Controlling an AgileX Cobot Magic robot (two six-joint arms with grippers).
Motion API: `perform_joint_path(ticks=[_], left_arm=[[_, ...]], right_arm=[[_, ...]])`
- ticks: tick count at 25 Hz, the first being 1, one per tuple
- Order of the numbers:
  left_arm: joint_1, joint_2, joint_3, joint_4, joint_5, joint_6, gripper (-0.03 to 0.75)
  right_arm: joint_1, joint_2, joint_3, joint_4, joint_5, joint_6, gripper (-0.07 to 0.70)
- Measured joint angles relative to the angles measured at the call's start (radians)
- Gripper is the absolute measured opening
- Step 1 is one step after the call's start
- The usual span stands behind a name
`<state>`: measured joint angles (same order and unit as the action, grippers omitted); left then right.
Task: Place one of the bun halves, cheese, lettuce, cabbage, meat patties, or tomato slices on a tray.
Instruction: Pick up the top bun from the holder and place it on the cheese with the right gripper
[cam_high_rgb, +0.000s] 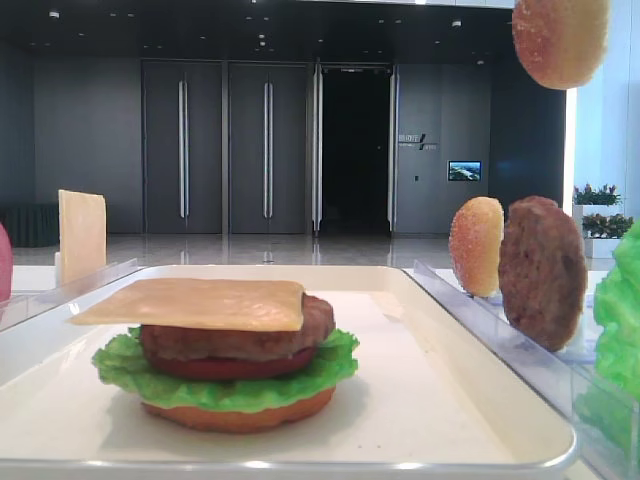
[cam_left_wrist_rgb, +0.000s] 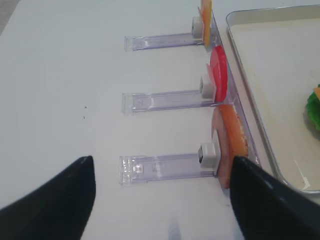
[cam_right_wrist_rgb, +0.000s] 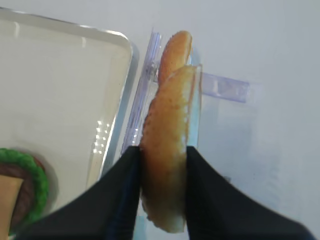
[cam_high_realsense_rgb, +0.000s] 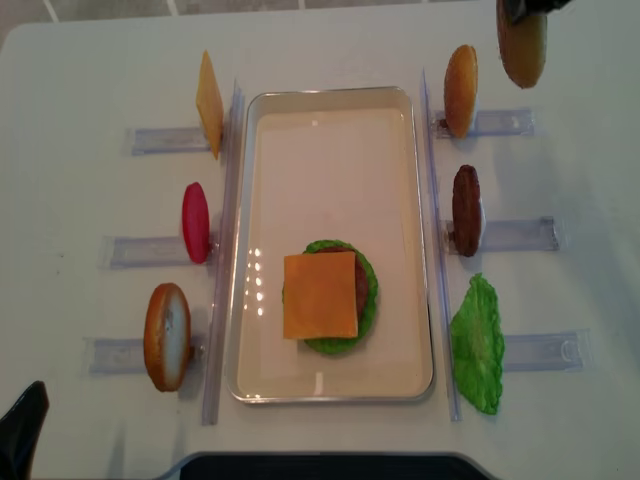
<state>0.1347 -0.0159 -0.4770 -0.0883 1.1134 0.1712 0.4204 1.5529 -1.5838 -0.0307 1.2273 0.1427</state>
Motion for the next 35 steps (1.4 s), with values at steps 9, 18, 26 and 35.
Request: perform_joint_path(ticks=[9, 18, 26, 35], left_arm=[[0.000, 0.000, 0.000, 0.000, 0.000, 0.000, 0.641], [0.000, 0.000, 0.000, 0.000, 0.000, 0.000, 0.641], [0.000, 0.000, 0.000, 0.000, 0.000, 0.000, 0.641], [0.000, 0.000, 0.000, 0.000, 0.000, 0.000, 0.641]], right_arm=[[0.000, -0.180, 0.211, 0.000, 0.000, 0.000, 0.211], [0.000, -0.363, 0.352, 0.031, 0.000, 0.004, 0.211], [0.000, -0.429, 0.434, 0.072, 0.000, 0.007, 0.210], [0.001, -0.470, 0.502, 0.131, 0.001, -0.005, 0.209]])
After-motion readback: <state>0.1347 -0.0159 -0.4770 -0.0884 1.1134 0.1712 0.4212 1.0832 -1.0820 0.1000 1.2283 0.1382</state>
